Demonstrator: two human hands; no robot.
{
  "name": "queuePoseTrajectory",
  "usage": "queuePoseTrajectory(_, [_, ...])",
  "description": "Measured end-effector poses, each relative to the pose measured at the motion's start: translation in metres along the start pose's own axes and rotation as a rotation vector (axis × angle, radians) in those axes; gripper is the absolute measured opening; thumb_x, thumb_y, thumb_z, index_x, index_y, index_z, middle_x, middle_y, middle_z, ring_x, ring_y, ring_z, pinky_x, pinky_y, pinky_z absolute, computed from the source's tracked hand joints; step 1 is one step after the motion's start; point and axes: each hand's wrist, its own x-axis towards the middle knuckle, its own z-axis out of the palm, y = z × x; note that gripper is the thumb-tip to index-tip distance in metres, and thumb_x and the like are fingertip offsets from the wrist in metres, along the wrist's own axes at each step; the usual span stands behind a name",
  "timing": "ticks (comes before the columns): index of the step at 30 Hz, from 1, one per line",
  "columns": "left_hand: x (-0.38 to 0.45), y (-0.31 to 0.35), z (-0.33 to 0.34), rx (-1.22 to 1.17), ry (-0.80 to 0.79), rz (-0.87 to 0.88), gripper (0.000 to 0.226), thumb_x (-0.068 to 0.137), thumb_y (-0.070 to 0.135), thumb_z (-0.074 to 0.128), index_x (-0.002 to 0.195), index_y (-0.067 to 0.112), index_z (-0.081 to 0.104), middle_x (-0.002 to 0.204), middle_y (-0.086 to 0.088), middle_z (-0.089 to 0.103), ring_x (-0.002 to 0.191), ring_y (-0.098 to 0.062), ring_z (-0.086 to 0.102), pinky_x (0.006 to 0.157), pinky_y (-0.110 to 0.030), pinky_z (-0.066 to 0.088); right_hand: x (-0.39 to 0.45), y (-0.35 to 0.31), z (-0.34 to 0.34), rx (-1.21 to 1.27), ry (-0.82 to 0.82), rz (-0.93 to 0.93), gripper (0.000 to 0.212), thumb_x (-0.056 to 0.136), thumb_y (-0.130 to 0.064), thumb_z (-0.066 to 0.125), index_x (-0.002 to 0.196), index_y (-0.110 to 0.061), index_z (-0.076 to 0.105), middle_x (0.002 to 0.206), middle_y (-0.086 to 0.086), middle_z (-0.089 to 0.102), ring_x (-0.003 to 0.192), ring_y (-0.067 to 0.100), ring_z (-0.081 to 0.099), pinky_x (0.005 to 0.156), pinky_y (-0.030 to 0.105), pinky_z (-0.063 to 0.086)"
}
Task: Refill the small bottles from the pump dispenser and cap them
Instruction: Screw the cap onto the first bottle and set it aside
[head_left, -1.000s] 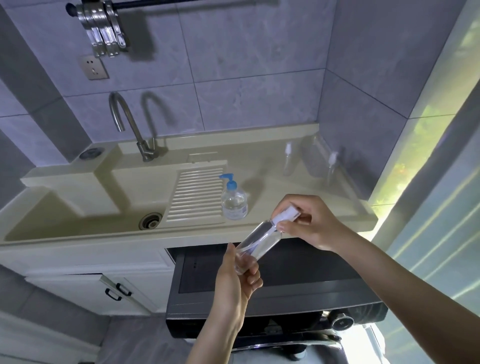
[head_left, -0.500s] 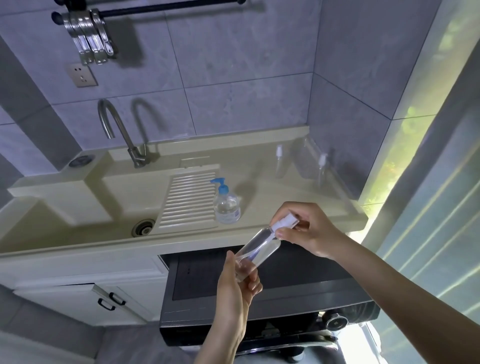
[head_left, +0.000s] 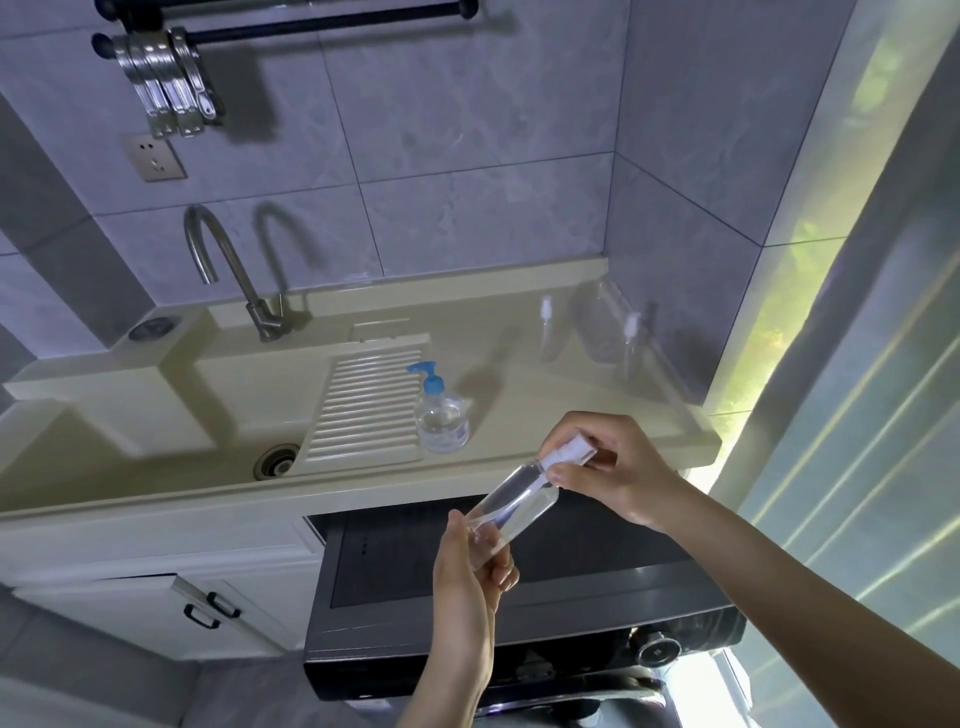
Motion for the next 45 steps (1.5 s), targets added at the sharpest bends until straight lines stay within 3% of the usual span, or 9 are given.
queuePoseTrajectory(8, [0.002,-0.005,0.016,0.054,0.019,0.097,0.047,0.102,0.029,0.027,0.072,0.01,0.058,0.06,-0.007,0.037,0.05,-0.013,0.027,0.053,-0.027,0.027,-0.004,0.006,-0.013,0.001,0.012,0.008,0.004,0.072,-0.015,0.066,0.077,-0.015,0.066,0.07,-0.007,0.064,0.063,0.006,0.057,0.059,0.016,0.042])
queuePoseTrajectory(14, [0.002,-0.018,0.028,0.054,0.033,0.061,0.045,0.101,0.031,0.029,0.103,0.003,0.064,0.059,-0.003,0.039,0.05,-0.012,0.029,0.056,-0.028,0.029,-0.008,0.017,-0.026,-0.003,0.014,0.03,0.008,0.07,-0.027,0.065,0.076,-0.022,0.065,0.071,-0.01,0.063,0.067,0.006,0.056,0.062,0.016,0.042])
queuePoseTrajectory(21, [0.018,-0.027,0.048,0.115,0.057,-0.004,0.044,0.101,0.033,0.03,0.107,-0.004,0.054,0.06,-0.001,0.037,0.053,-0.015,0.03,0.054,-0.028,0.031,-0.008,0.034,-0.051,0.179,-0.009,0.155,0.011,0.074,-0.013,0.062,0.082,-0.005,0.061,0.063,-0.012,0.057,0.055,0.0,0.048,0.054,0.014,0.037])
queuePoseTrajectory(27, [0.025,-0.033,0.064,0.076,-0.005,0.032,0.053,0.099,0.04,0.031,0.118,-0.003,0.057,0.064,-0.004,0.038,0.054,-0.015,0.034,0.053,-0.026,0.03,0.0,0.041,-0.075,0.21,-0.033,0.212,0.018,0.074,-0.014,0.064,0.09,-0.006,0.061,0.058,-0.007,0.05,0.05,0.012,0.037,0.049,0.02,0.034])
queuePoseTrajectory(31, [0.03,-0.038,0.072,0.037,-0.009,0.003,0.047,0.083,0.035,0.051,0.114,0.001,0.06,0.072,-0.008,0.044,0.055,-0.014,0.043,0.05,-0.024,0.035,0.006,0.048,-0.087,0.233,-0.045,0.225,0.021,0.073,-0.012,0.062,0.088,0.0,0.057,0.055,-0.008,0.054,0.047,0.011,0.039,0.049,0.02,0.033])
queuePoseTrajectory(34, [0.032,-0.043,0.074,0.14,0.045,-0.056,0.028,0.094,0.026,0.048,0.104,0.004,0.062,0.076,-0.009,0.054,0.058,-0.013,0.046,0.052,-0.025,0.038,0.006,0.06,-0.088,0.251,0.02,0.232,0.021,0.075,-0.015,0.059,0.084,0.004,0.058,0.061,-0.002,0.058,0.048,0.013,0.043,0.048,0.021,0.035])
queuePoseTrajectory(40, [0.037,-0.042,0.07,0.093,0.099,-0.141,0.022,0.093,0.02,0.05,0.078,0.006,0.056,0.081,-0.008,0.051,0.056,-0.014,0.042,0.052,-0.027,0.038,0.014,0.074,-0.079,0.249,0.116,0.238,0.018,0.078,-0.02,0.058,0.078,-0.003,0.061,0.06,0.008,0.049,0.045,0.014,0.039,0.048,0.024,0.031])
queuePoseTrajectory(42, [0.04,-0.041,0.069,0.058,0.083,-0.136,0.018,0.087,0.024,0.056,0.086,0.006,0.058,0.085,-0.006,0.052,0.058,-0.015,0.042,0.052,-0.027,0.038,0.021,0.076,-0.076,0.245,0.108,0.233,0.02,0.079,-0.02,0.058,0.079,0.0,0.06,0.055,0.003,0.048,0.044,0.013,0.038,0.047,0.022,0.031])
queuePoseTrajectory(45, [0.05,-0.037,0.066,0.077,0.059,-0.127,0.036,0.074,0.028,0.058,0.101,0.005,0.061,0.084,-0.006,0.055,0.064,-0.016,0.047,0.056,-0.029,0.043,0.033,0.08,-0.074,0.231,0.114,0.241,0.014,0.089,-0.007,0.06,0.083,0.006,0.058,0.048,-0.009,0.05,0.042,0.006,0.039,0.046,0.016,0.034])
